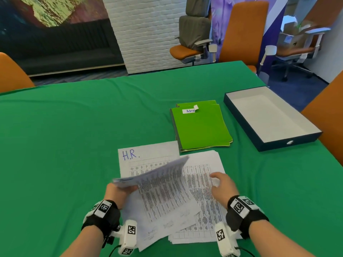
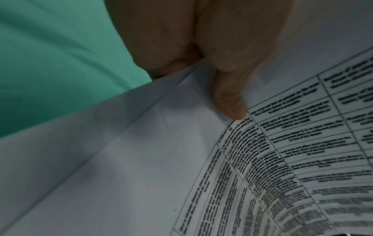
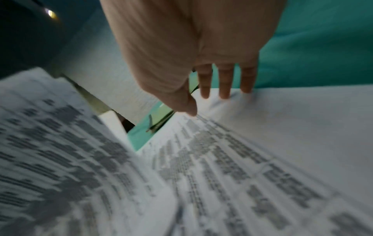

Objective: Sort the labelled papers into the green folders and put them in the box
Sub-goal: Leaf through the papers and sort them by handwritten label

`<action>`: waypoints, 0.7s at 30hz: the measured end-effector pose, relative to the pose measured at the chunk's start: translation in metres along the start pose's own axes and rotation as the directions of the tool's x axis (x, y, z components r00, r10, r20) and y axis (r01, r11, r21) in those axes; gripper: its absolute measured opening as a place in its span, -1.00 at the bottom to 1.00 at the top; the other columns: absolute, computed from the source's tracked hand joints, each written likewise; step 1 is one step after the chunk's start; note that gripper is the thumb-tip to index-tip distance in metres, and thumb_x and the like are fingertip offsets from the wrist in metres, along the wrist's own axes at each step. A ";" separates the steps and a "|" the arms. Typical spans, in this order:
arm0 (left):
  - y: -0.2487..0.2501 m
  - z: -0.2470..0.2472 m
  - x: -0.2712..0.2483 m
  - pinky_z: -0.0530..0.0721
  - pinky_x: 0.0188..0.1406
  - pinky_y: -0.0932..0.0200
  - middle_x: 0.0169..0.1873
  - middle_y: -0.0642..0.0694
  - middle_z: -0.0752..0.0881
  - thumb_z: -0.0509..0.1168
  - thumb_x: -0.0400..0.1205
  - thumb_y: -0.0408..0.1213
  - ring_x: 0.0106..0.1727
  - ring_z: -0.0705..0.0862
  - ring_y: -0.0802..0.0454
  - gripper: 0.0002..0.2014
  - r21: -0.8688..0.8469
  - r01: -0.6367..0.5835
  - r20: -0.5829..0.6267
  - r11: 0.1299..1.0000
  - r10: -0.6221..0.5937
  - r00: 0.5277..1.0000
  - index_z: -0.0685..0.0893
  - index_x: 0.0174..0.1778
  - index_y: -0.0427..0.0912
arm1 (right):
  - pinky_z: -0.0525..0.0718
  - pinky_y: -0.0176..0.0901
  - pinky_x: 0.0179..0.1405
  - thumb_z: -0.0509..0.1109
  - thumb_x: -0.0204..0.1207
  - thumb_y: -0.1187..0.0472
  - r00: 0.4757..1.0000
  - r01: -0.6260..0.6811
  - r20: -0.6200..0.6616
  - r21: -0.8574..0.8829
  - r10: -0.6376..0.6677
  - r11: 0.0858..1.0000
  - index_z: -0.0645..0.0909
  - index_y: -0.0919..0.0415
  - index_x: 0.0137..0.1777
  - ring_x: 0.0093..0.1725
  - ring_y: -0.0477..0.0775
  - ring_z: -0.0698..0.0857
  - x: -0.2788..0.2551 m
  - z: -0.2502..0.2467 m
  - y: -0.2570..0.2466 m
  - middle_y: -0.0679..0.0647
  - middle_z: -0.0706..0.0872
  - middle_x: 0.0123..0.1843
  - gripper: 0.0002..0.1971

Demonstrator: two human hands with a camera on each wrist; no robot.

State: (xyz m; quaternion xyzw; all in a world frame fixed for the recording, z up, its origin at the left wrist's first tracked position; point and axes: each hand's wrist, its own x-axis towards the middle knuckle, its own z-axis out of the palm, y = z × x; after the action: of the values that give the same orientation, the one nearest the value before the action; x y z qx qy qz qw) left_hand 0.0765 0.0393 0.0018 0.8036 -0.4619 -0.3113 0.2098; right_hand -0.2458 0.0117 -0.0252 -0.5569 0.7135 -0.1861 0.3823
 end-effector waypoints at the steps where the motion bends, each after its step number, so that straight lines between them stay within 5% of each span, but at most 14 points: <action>1: -0.004 -0.005 0.008 0.58 0.18 0.36 0.38 -0.19 0.57 0.21 0.67 -0.30 0.26 0.61 -0.06 -0.69 -0.290 0.090 -0.016 0.953 -0.099 0.995 0.50 0.34 -0.19 | 0.58 0.04 0.30 0.38 0.48 0.22 0.999 -0.044 -0.005 -0.158 0.044 0.986 0.43 -0.01 0.43 0.34 0.14 0.51 0.000 -0.001 0.008 0.05 0.45 0.46 -0.50; 2: -0.015 -0.008 0.016 0.65 -0.03 0.42 0.23 -0.26 0.67 0.38 0.56 -0.32 0.08 0.68 -0.04 -0.72 -0.504 0.094 -0.037 0.859 -0.130 0.991 0.60 0.18 -0.23 | 0.50 0.10 0.39 0.44 0.45 0.08 0.996 -0.084 -0.006 -0.280 0.086 0.956 0.33 -0.01 0.51 0.43 0.18 0.42 0.000 -0.002 0.015 0.07 0.38 0.51 -0.38; 3: -0.027 -0.012 0.018 0.69 -0.13 0.34 0.08 -0.28 0.73 0.49 0.45 -0.35 -0.05 0.68 -0.04 -0.72 -0.513 0.041 -0.109 0.857 -0.112 0.988 0.65 0.05 -0.29 | 0.46 0.12 0.41 0.47 0.41 -0.03 0.993 -0.110 -0.011 -0.353 0.114 0.929 0.23 0.01 0.55 0.47 0.20 0.36 -0.001 -0.003 0.020 0.09 0.33 0.52 -0.26; 7: -0.031 -0.021 0.011 0.64 0.14 -0.25 -0.03 -0.28 0.74 0.45 0.42 -0.57 -0.01 0.69 -0.22 -0.79 -0.579 0.046 -0.059 0.814 -0.098 0.993 0.70 -0.10 -0.25 | 0.47 0.08 0.38 0.62 0.28 -0.01 0.987 -0.160 -0.018 -0.287 0.161 0.944 0.22 0.16 0.54 0.40 0.25 0.44 0.003 -0.005 0.029 0.19 0.41 0.42 -0.11; 11: -0.037 -0.022 0.007 0.52 -0.03 -0.26 -0.09 -0.34 0.69 0.40 0.45 -0.61 -0.08 0.51 -0.17 -0.76 -0.632 0.061 -0.001 0.773 -0.079 0.997 0.66 -0.06 -0.24 | 0.62 -0.05 0.08 0.60 0.30 0.30 0.985 -0.159 -0.083 -0.128 0.149 0.979 0.44 0.21 0.23 0.07 0.16 0.63 0.004 -0.015 0.033 0.17 0.64 0.17 -0.46; 15: -0.046 -0.018 0.007 0.44 -0.07 -0.20 -0.11 -0.47 0.66 0.40 0.44 -0.61 -0.09 0.44 -0.18 -0.78 -0.633 0.091 0.046 0.768 -0.080 0.996 0.68 -0.05 -0.31 | 0.54 -0.18 -0.19 0.41 0.49 0.26 0.983 -0.144 -0.136 -0.184 0.120 0.972 0.46 0.09 -0.07 -0.16 0.08 0.61 0.002 -0.024 0.034 0.07 0.68 -0.05 -0.84; 19: -0.040 -0.013 0.002 0.49 -0.13 -0.13 -0.18 -0.41 0.72 0.40 0.44 -0.62 -0.09 0.53 -0.19 -0.85 -0.621 0.120 0.098 0.775 -0.075 0.992 0.70 -0.14 -0.36 | 0.41 -0.25 -0.43 0.34 0.56 0.21 0.978 -0.128 -0.184 -0.148 0.100 0.981 0.51 0.06 -0.18 -0.34 -0.03 0.58 0.000 -0.029 0.033 -0.01 0.64 -0.26 -0.89; 21: -0.032 -0.010 -0.001 0.55 -0.10 -0.09 -0.30 -0.27 0.75 0.37 0.45 -0.66 -0.10 0.59 -0.17 -0.84 -0.637 0.127 0.120 0.760 -0.066 0.991 0.71 -0.17 -0.35 | 0.44 -0.23 -0.39 0.34 0.56 0.23 0.977 -0.099 -0.196 -0.071 0.083 0.993 0.53 0.10 -0.16 -0.31 0.01 0.61 0.000 -0.031 0.031 0.01 0.65 -0.26 -0.92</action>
State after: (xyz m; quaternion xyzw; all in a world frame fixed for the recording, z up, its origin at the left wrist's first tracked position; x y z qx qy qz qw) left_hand 0.1031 0.0566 -0.0106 0.6909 -0.2944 -0.4968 0.4349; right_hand -0.2894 0.0162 -0.0266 -0.5178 0.7789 -0.1925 0.2969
